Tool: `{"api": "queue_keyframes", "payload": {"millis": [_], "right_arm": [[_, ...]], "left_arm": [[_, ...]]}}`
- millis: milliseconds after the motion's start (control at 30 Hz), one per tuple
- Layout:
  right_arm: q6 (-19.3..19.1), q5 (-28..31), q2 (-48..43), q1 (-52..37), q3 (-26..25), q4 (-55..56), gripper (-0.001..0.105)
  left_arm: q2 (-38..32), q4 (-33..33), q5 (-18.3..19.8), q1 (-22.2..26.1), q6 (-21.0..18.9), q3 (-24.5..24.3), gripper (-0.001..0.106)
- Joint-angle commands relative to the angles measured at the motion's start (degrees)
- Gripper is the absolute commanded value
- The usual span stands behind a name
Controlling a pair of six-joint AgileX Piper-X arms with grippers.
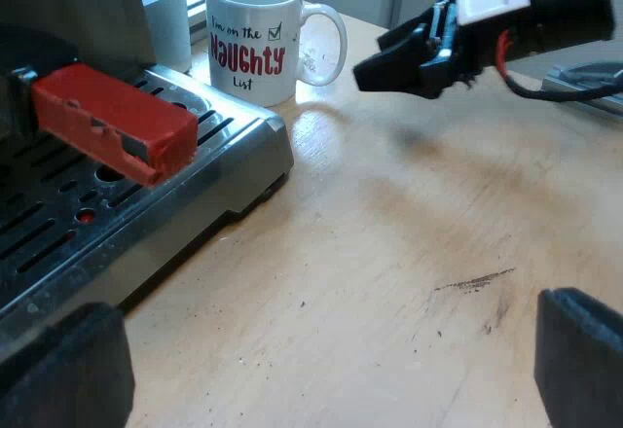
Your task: Place mug into machine
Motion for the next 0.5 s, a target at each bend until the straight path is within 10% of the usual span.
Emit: {"api": "queue_keyframes", "payload": {"millis": [33, 500], "right_arm": [[-0.2, -0.56, 2.38, -0.42, -2.13, -3.56, 0.066], [-0.2, -5.27, 15.0, -0.42, -11.75, -3.92, 0.063]], "left_arm": [[-0.04, -0.25, -0.73, -0.32, 0.29, 0.05, 0.085], [-0.04, -0.25, -0.73, -0.32, 0.29, 0.05, 0.085]]}}
